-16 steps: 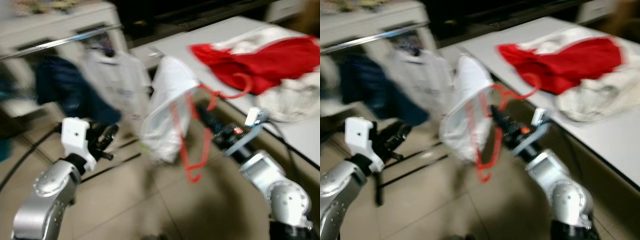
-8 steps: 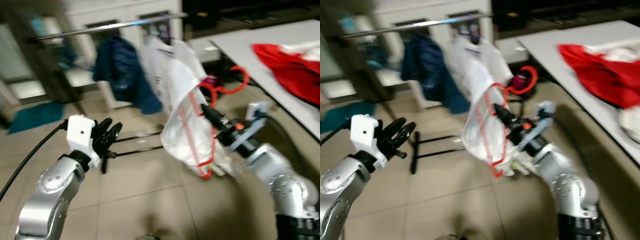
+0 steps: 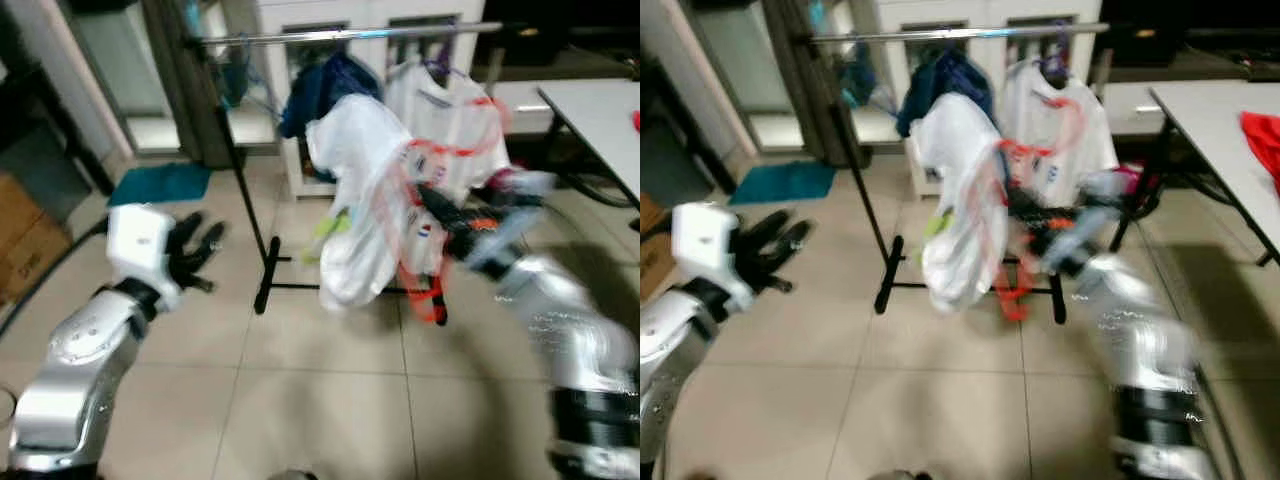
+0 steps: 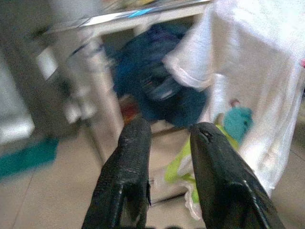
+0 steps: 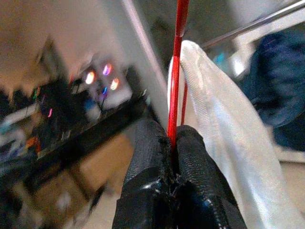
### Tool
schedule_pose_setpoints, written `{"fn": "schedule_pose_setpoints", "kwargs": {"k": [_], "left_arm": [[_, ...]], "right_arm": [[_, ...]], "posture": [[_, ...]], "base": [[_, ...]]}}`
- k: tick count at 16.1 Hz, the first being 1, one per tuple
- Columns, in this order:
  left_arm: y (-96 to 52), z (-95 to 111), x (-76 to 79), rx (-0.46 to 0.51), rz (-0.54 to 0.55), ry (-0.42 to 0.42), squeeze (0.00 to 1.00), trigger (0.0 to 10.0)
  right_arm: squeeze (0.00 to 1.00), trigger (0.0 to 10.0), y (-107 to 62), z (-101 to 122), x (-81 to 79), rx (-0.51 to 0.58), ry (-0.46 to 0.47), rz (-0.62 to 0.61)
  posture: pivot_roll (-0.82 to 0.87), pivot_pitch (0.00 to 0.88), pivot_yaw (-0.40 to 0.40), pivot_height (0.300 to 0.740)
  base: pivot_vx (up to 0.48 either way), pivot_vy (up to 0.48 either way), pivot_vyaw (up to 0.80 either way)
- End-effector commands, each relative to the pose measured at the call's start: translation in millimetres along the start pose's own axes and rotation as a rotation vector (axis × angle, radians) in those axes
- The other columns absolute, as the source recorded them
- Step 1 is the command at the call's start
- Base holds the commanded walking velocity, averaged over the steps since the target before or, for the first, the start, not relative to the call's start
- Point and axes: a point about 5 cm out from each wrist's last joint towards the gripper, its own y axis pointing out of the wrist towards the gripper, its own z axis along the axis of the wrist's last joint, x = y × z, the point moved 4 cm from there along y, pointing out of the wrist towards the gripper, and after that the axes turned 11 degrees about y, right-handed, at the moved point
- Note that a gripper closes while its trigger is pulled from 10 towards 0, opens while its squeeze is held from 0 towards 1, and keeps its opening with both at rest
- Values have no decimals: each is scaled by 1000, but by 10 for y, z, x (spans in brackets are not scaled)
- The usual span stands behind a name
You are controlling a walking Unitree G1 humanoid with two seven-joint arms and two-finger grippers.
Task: Hang hanger
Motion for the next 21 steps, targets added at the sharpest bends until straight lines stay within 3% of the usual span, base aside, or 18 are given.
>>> {"fn": "schedule_pose_setpoints", "kwargs": {"k": [1, 3, 7, 9, 11, 13, 14, 18, 21], "left_arm": [[-5, 23, 16, 1, 15, -22, 0, 10000], [10, -57, 175, -20, 36, 6, 0, 10000], [84, -71, 248, -36, 47, -3, 0, 10000], [89, -60, 235, -36, 42, 38, 0, 10000], [70, -47, 189, -30, 26, 25, 0, 10000], [21, 30, 125, -8, -71, 84, 0, 10000], [11, 76, 45, -6, -107, 100, 969, 10000], [43, 384, -210, 49, -271, 213, 1000, 10000], [56, 611, -219, 94, -477, 237, 1000, 10000]], "right_arm": [[0, 10000, 23, 49, 8, 17, -36, -23], [0, 10000, 35, -135, 98, 15, -7, -111], [0, 10000, 116, -232, 42, 6, -34, -138], [0, 10000, 126, -196, 32, 14, -53, -129], [0, 10000, 131, -163, 13, 11, -76, -109], [0, 10000, 118, -158, -36, -21, -127, -63], [0, 10000, 113, -145, -59, -29, -143, -39], [0, 10000, 93, -22, -128, -50, -179, 84], [0, 10000, 34, 10, -258, -111, -247, 252]], "posture": [[-22, 0, 96, 740], [-21, 0, 93, 740], [-27, 0, 100, 740], [-27, 0, 101, 740], [-26, 0, 101, 740], [-18, 0, 96, 740], [-14, 0, 94, 740], [-7, 0, 91, 740], [-4, 0, 92, 740]], "base": [[0, 0, 781], [0, -142, 788], [0, -453, 591], [0, -480, 0], [0, 0, 0], [0, 0, 0], [0, 0, 0], [0, 0, 0], [0, 0, 0]]}}
